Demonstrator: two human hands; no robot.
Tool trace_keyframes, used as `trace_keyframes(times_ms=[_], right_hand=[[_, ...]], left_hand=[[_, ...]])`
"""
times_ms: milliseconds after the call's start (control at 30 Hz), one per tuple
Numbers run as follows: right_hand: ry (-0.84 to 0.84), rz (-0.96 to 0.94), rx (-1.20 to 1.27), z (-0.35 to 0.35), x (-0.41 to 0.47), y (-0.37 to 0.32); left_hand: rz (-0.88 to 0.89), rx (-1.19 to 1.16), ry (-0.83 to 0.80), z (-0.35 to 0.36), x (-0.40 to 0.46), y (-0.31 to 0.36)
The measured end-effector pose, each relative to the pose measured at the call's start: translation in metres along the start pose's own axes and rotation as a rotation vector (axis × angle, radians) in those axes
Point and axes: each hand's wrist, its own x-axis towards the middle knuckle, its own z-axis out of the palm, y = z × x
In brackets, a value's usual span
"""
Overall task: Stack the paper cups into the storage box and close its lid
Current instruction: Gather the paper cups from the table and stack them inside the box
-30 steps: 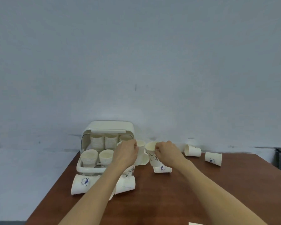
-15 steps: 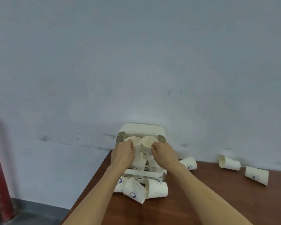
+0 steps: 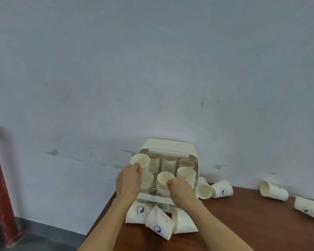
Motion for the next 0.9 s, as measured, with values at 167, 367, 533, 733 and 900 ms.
trace_keyframes(times_ms=[167, 367, 533, 733, 900], right_hand=[[-0.048, 0.0, -0.003, 0.016, -0.006, 0.0], [0.053, -0.018, -0.077, 0.023, -0.013, -0.004], [0.116, 0.004, -0.026, 0.031, -0.015, -0.007], [0.159, 0.013, -0.044, 0.046, -0.013, -0.006], [0.1, 0.012, -0.056, 0.043, -0.012, -0.007]], left_hand=[[0.045, 0.0, 0.002, 0.015, 0.004, -0.005], [0.126, 0.037, 0.04, 0.026, 0.007, -0.006], [0.14, 0.126, -0.025, 0.035, 0.0, -0.013], [0.103, 0.247, -0.125, 0.041, -0.006, -0.02], [0.089, 0.314, -0.236, 0.04, -0.011, -0.018]])
